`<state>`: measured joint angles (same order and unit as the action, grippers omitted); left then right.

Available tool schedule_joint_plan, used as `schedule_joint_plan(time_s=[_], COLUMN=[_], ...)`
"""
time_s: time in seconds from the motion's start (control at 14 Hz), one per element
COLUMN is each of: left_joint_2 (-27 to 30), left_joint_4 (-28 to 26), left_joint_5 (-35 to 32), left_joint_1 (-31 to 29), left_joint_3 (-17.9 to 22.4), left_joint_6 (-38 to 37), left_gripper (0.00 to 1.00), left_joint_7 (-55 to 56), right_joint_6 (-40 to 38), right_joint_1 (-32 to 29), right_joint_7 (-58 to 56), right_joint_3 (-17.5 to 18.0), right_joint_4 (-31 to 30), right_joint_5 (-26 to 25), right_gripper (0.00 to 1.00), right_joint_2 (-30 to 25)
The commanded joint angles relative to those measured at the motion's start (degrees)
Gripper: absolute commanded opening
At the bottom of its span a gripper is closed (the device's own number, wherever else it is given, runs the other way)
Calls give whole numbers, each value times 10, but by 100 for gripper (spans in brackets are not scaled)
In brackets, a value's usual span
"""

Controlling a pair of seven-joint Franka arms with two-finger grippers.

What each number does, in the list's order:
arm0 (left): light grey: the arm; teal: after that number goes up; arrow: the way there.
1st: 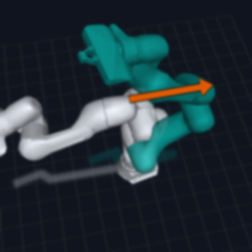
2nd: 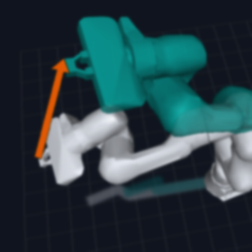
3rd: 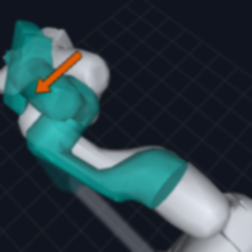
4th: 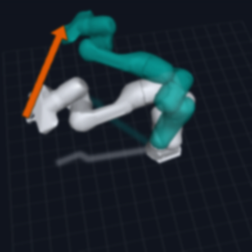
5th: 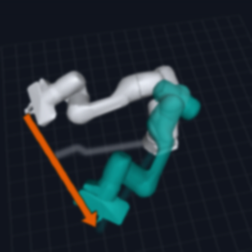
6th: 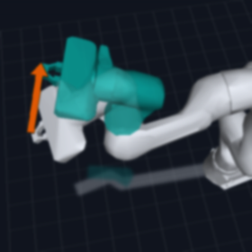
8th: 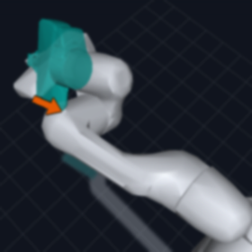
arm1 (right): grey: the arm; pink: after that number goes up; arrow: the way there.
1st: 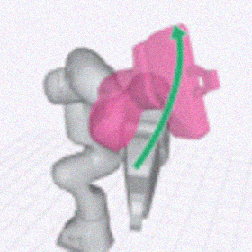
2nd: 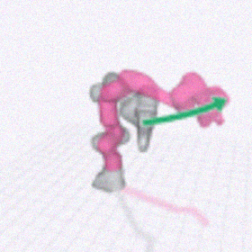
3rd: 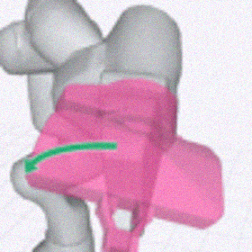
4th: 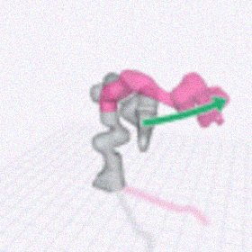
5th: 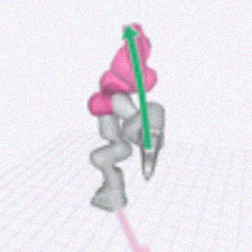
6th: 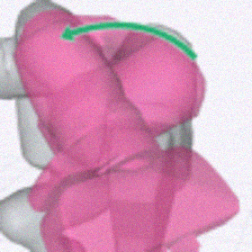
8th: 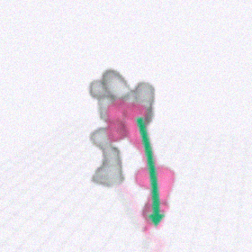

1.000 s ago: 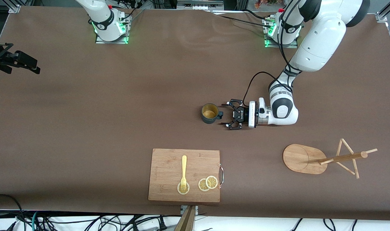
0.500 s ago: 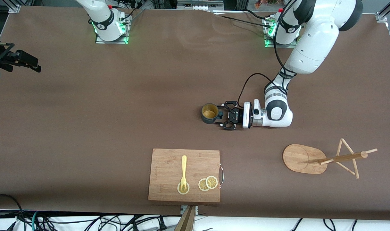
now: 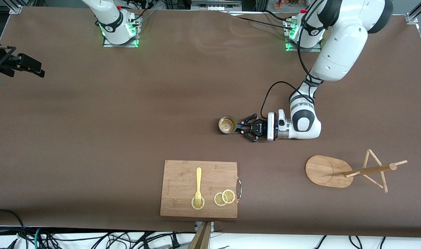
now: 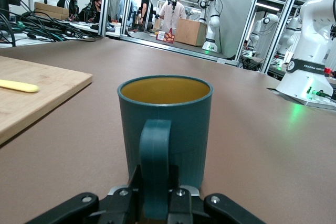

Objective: Pass cup and hang on rack
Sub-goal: 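Lift the mug by its handle with the left gripper and tilt it sideways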

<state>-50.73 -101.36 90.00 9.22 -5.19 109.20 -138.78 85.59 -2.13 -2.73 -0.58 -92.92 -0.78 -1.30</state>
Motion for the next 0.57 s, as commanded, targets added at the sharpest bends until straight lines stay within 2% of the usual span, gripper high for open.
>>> schedule_joint_plan(time_s=[0.0,0.14,0.29,0.36,0.5], left_joint_2=[5,19,50,69,93], left_joint_4=[-5,-10,-28,-56,-67], left_joint_5=[18,10,7,6,-29], left_joint_1=[-2,-10,-19,-33,-65], left_joint_3=[8,17,44,55,62], left_joint_6=[-12,-21,-43,-61,-79], left_gripper=[0,0,0,0,0], left_joint_7=[-25,-24,5,75,153], right_joint_6=[-13,-11,-11,-11,-12], right_joint_1=[-8,-8,-8,-8,-8], right_joint_7=[4,4,3,3,2], right_joint_3=[5,7,8,8,8], right_joint_4=[10,10,10,10,10], right_joint_5=[2,3,3,2,2], right_gripper=[100,100,100,100,100], right_joint_2=[0,0,0,0,0])
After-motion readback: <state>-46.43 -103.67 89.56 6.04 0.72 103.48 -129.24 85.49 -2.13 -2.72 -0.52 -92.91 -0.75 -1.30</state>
